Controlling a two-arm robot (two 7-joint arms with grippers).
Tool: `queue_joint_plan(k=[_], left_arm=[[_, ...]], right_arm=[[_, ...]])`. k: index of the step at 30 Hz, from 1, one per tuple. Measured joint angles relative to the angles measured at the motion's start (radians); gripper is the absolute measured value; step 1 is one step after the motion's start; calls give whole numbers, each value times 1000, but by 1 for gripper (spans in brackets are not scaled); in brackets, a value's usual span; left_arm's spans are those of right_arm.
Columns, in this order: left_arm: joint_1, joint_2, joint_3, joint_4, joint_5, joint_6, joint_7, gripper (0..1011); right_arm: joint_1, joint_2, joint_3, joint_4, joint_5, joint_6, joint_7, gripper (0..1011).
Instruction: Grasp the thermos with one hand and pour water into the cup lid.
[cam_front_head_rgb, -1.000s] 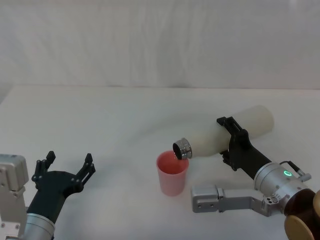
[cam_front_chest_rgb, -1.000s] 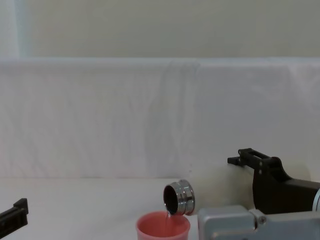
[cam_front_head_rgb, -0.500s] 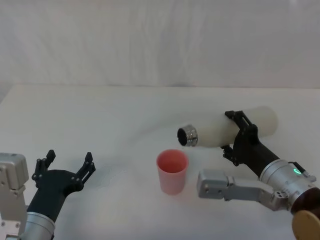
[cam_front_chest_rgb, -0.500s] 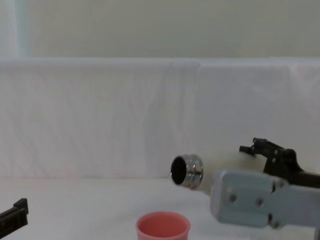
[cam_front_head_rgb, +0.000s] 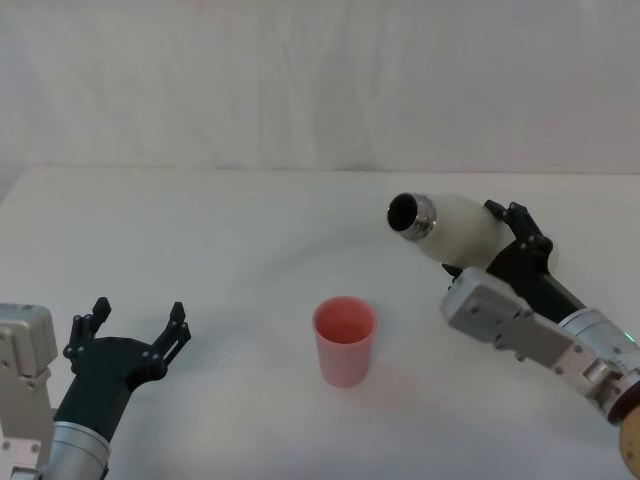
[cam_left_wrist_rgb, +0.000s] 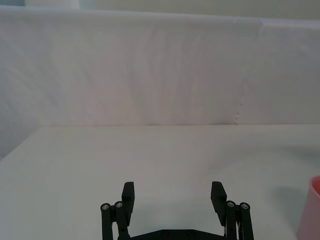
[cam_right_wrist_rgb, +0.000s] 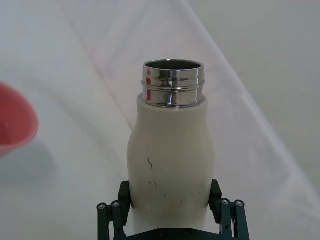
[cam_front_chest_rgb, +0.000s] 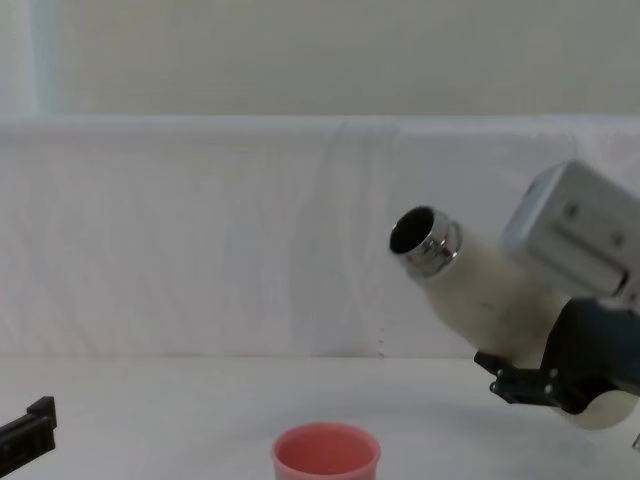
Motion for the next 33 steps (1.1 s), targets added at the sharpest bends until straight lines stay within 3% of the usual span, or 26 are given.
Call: queue_joint_plan(k=[9,15,33], left_arm=[[0,0,0,0,0,0,0,1001],[0,0,0,0,0,0,0,1001],[0,0,0,0,0,0,0,1001]], right_arm=[[-21,-66,72,6,191,-2,41,951],[-23,-125,123,37,348,17,71,951],[17,-203,171,112,606,92,113,951]])
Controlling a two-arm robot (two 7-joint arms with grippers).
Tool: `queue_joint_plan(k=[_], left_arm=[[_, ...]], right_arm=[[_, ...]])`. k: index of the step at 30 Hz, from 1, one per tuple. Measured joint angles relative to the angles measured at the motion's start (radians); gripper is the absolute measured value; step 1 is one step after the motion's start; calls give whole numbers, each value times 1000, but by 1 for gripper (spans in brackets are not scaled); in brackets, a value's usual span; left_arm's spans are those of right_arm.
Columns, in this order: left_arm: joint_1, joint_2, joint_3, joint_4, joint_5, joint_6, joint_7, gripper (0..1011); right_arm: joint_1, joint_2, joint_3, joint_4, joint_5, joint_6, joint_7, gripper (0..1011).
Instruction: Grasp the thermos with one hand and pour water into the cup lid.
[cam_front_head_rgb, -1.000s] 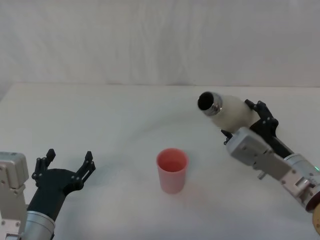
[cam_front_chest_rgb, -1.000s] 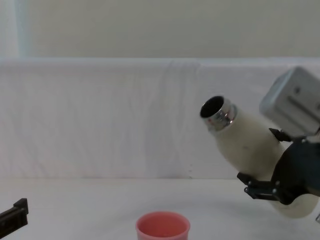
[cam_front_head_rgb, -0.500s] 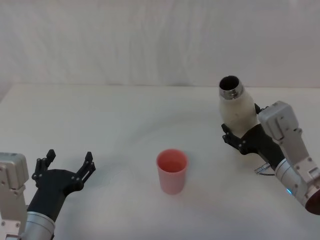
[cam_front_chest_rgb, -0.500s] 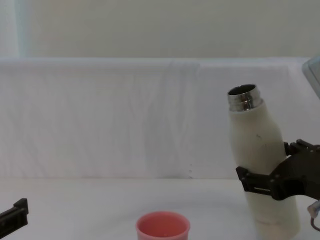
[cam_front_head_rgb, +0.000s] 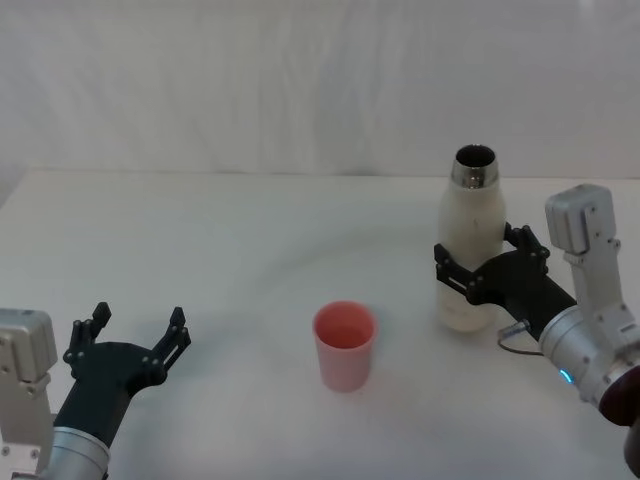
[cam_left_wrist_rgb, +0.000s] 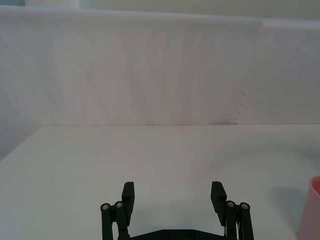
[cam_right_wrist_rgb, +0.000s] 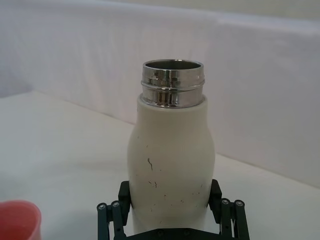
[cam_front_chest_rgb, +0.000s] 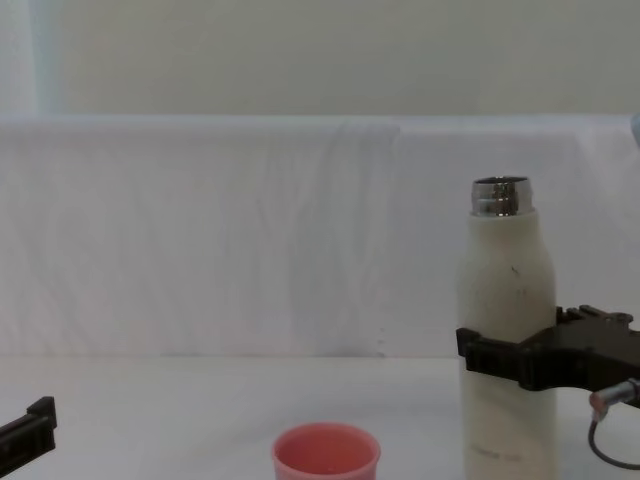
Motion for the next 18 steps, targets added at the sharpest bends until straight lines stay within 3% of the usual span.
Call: queue_joint_plan(k=[18], left_arm=[[0,0,0,0,0,0,0,1001]], right_arm=[[58,-27,-26,74,126,56,22,951]])
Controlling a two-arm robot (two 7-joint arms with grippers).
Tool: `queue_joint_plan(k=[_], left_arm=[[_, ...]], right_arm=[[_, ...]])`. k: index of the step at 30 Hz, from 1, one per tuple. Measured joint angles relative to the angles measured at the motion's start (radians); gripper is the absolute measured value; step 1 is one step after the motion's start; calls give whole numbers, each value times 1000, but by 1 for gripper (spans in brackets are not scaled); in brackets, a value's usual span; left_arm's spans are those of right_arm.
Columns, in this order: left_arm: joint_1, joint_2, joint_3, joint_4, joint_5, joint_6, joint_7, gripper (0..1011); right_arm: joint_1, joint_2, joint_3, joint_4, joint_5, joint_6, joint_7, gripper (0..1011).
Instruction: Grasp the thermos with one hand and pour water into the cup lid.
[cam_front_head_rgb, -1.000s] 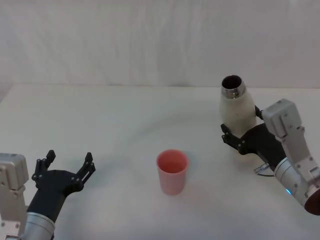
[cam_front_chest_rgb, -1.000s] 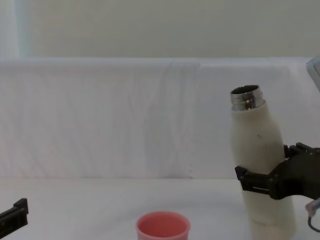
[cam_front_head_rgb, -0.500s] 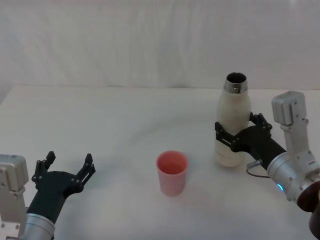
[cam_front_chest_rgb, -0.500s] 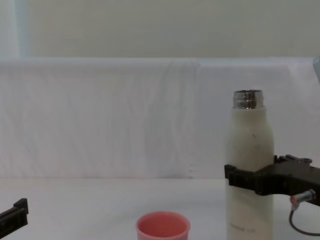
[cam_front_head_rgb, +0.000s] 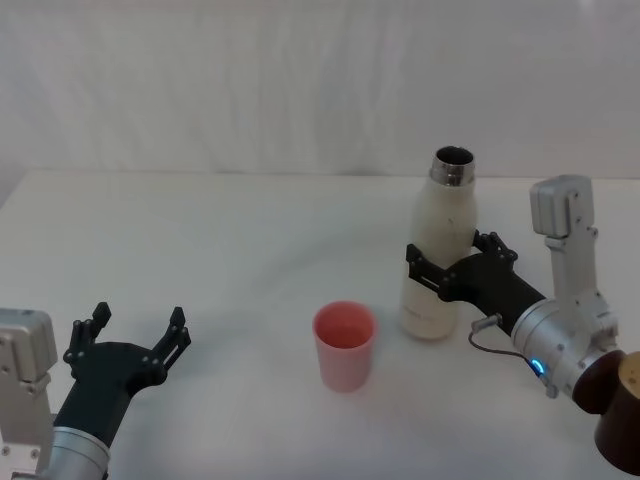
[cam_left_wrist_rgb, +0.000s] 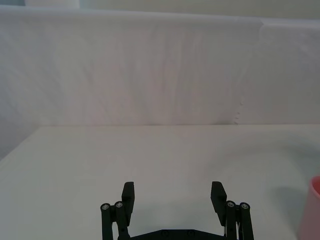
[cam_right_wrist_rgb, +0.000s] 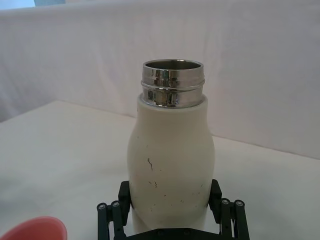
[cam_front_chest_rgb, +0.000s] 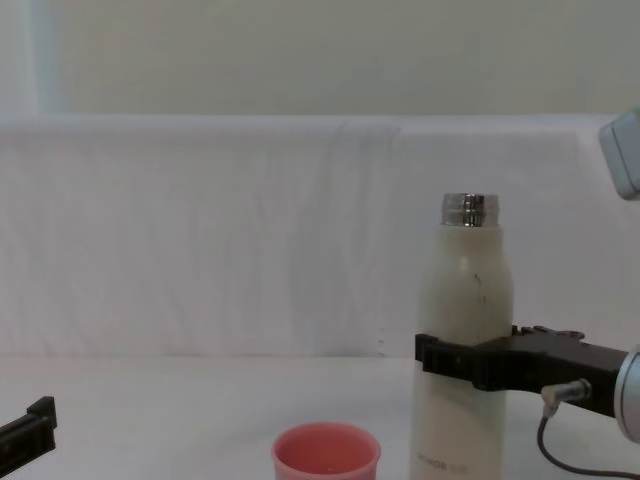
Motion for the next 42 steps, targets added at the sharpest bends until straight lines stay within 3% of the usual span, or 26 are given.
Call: queue_joint_plan(k=[22,42], left_arm=[[0,0,0,0,0,0,0,1001],[0,0,0,0,0,0,0,1001]], right_arm=[[40,33,-71,28,31,-13,-28,951],[43,56,-95,31,49,-25,-43,951]])
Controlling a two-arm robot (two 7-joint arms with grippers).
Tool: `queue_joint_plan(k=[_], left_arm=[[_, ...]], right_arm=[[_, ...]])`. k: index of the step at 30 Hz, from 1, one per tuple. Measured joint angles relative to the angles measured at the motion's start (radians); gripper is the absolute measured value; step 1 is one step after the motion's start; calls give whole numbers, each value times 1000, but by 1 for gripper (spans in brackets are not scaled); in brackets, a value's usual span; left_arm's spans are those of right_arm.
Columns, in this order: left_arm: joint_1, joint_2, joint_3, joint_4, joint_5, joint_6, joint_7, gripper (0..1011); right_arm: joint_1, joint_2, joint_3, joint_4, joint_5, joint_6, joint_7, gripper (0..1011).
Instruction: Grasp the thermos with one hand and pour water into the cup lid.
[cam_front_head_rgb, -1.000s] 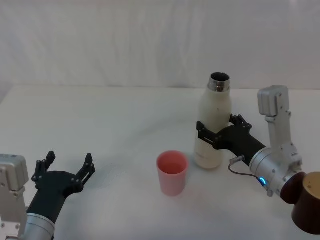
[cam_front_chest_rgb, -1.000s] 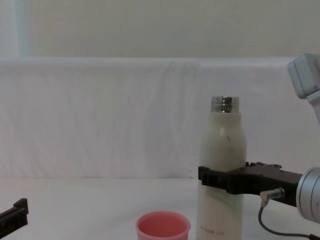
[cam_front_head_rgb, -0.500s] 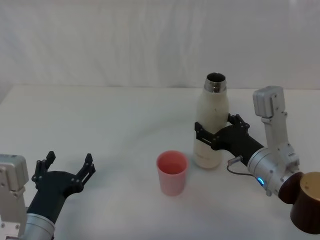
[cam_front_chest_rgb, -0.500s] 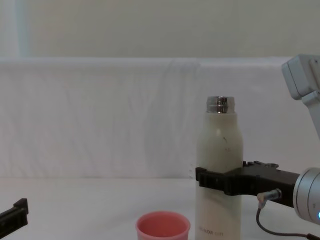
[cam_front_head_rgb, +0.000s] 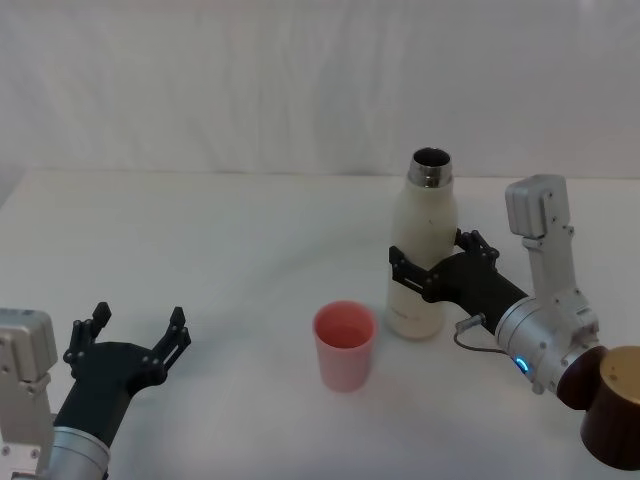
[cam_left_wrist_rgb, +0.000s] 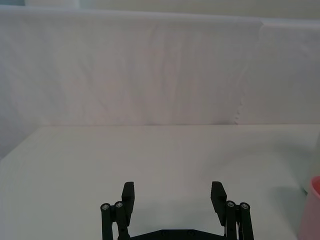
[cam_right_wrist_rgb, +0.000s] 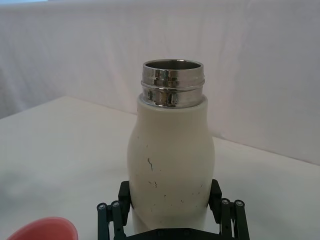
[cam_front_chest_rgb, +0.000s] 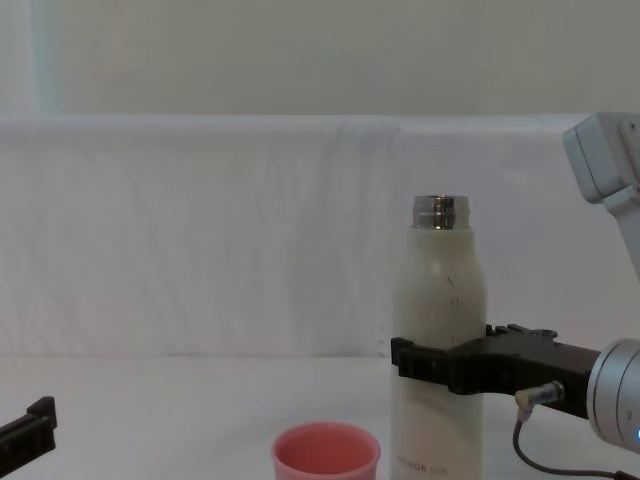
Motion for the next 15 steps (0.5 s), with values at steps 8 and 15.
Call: queue_joint_plan(k=[8,15], left_arm=[[0,0,0,0,0,0,0,1001],[0,0,0,0,0,0,0,1001]], right_arm=[[-1,6,-4,0,5,-5,-1,951],[-2,11,-8,1,8,-6,-2,951]])
